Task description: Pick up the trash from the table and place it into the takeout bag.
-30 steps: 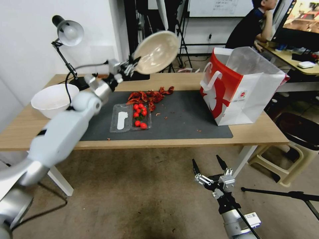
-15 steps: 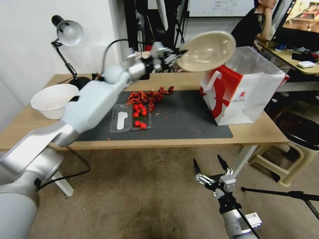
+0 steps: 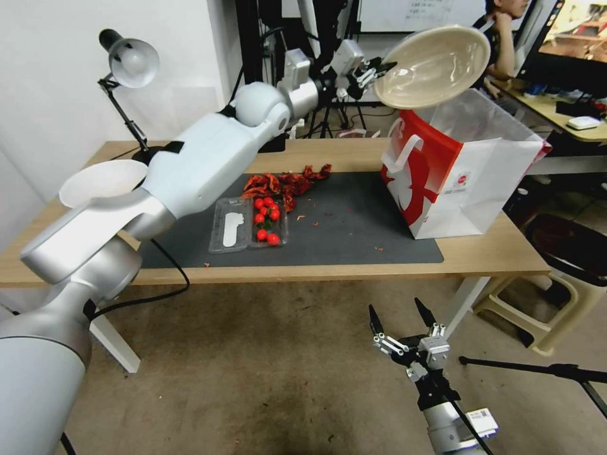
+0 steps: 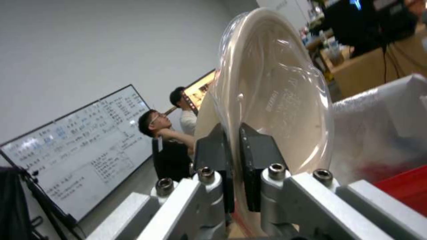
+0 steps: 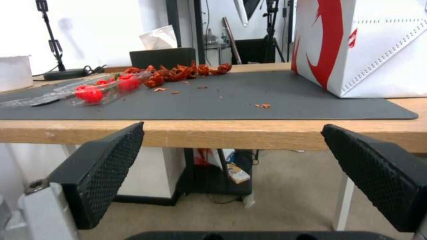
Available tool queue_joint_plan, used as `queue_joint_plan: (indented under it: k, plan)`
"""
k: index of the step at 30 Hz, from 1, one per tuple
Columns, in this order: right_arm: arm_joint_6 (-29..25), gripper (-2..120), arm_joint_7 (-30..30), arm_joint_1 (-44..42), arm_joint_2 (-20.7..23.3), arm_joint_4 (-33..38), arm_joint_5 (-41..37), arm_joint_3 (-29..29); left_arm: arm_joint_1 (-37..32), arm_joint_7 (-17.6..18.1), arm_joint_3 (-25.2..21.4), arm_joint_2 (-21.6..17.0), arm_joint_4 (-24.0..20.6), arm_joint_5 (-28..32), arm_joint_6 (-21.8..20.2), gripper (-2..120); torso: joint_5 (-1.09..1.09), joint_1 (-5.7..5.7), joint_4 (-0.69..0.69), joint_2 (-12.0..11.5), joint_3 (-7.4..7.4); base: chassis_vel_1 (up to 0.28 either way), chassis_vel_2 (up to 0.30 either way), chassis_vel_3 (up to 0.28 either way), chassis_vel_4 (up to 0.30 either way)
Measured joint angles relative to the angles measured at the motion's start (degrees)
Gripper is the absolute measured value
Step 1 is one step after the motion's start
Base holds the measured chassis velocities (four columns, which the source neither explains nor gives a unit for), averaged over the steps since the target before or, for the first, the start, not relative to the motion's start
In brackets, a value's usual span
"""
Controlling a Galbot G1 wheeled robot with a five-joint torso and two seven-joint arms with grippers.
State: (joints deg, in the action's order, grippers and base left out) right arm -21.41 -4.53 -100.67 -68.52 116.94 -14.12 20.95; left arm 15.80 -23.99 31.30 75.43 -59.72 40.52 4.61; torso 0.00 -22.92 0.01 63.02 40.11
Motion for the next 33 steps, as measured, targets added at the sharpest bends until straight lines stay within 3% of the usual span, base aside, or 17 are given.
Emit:
queue_joint_plan:
  k: [8,15,21,24,33]
  plan:
    - [-0.26,100,0.11,-0.35,-0.01,-0.02,-0.22,0.21,5.17,-0.12,2.97,5.50,2.91,-9.29,-0.81,4,0.02,0.00,-0.02,0.00,0.00,0.000,0.000,0.000,0.000]
    - [-0.68,100,0.19,-0.47,0.01,-0.16,-0.57,0.44,8.66,-4.91,4.06,11.10,6.18,-27.21,-0.03,4,0.01,0.01,-0.01,0.00,0.00,0.000,0.000,0.000,0.000]
    - [-1.13,100,0.29,-0.68,0.02,-0.34,-0.85,0.62,9.78,-7.21,4.85,13.40,7.51,-33.00,0.76,3,0.02,0.01,-0.03,0.00,0.00,0.000,0.000,0.000,0.000]
    - [-1.45,100,0.38,-0.87,0.01,-0.40,-1.05,0.82,9.79,-5.45,6.03,13.17,7.25,-35.58,0.02,4,0.00,0.00,-0.01,0.00,0.00,0.000,0.000,0.000,0.000]
    - [-1.96,100,0.53,-1.26,0.21,-0.60,-1.31,1.08,9.26,-4.34,6.76,11.78,7.12,-36.91,-1.26,33,-0.01,0.00,-0.01,0.00,0.00,0.000,0.000,0.000,0.000]
